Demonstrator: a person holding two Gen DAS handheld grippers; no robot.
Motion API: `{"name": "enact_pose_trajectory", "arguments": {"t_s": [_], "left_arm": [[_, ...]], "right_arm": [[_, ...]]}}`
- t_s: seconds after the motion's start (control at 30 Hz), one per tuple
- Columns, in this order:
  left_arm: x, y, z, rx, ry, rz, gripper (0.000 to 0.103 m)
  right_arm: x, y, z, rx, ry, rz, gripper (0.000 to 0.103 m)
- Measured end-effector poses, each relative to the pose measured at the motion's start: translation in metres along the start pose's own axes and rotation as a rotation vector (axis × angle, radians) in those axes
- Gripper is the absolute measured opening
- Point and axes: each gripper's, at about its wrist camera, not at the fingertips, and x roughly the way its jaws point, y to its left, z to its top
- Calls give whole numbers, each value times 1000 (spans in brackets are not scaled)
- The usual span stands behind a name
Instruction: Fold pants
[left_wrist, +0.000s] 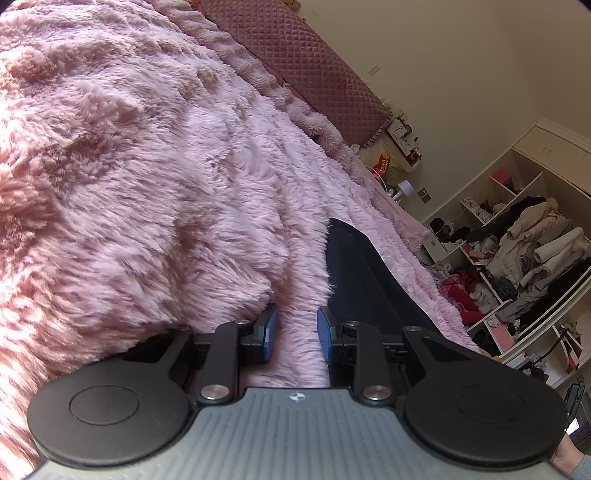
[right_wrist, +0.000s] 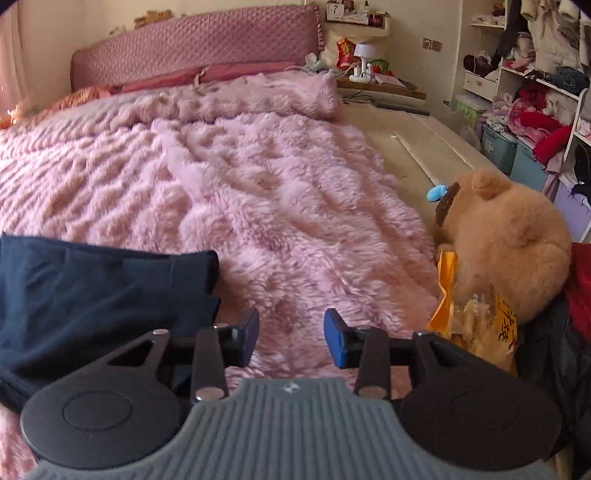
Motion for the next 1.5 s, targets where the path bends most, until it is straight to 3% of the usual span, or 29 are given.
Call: {"name": "enact_pose_trajectory", "arguments": {"t_s": [0.1,0.2,0.4,0.47,0.53,0.7,0.83,0.87,0.9,0.97,1.0,1.07,1.1,1.23,1.37,1.43,1.5], "left_arm": [[0,0,0,2,-1,2,30],[-1,-1,0,5,-2,3,30],[-2,-2,-1,9,-2,5,30],[-3,-2,-1,6,-3,2,30],[-2,1,0,3,-3,-7,30],[-4,15,0,-56,-7,-58,29],[-6,10,2,-32,0,-37,30],[-6,9,3,-30,6,-40,31],[-6,12,5,-47,19,-71,36],[-5,26,12,-145,50,-187,42],[-4,35,16,-218,67,-254,46],[-2,48,23,-333,95,-379,52],[-1,49,25,-347,105,-400,52],[17,38,25,-304,189,-349,52],[36,35,29,-355,265,-387,52],[48,38,27,-409,297,-397,51],[62,40,26,-452,352,-374,44]], "right_arm": [[-24,26,4,-32,-67,93,35],[-31,70,4,-142,-81,208,30],[15,129,1,-213,63,275,19],[34,124,-14,-225,110,253,14],[32,107,-25,-190,81,293,12],[23,89,-32,-134,67,271,1],[14,90,-31,-139,55,215,1],[10,89,-31,-121,52,200,6],[5,86,-31,-90,46,178,12],[-6,79,-31,21,39,139,58],[-13,75,-31,84,47,136,64],[-28,73,-35,138,39,176,62],[-37,75,-38,147,21,181,62],[-63,82,-51,243,-18,225,63],[-59,73,-67,573,110,409,63],[-53,70,-78,706,162,453,63],[-46,66,-93,874,210,479,63]]}}
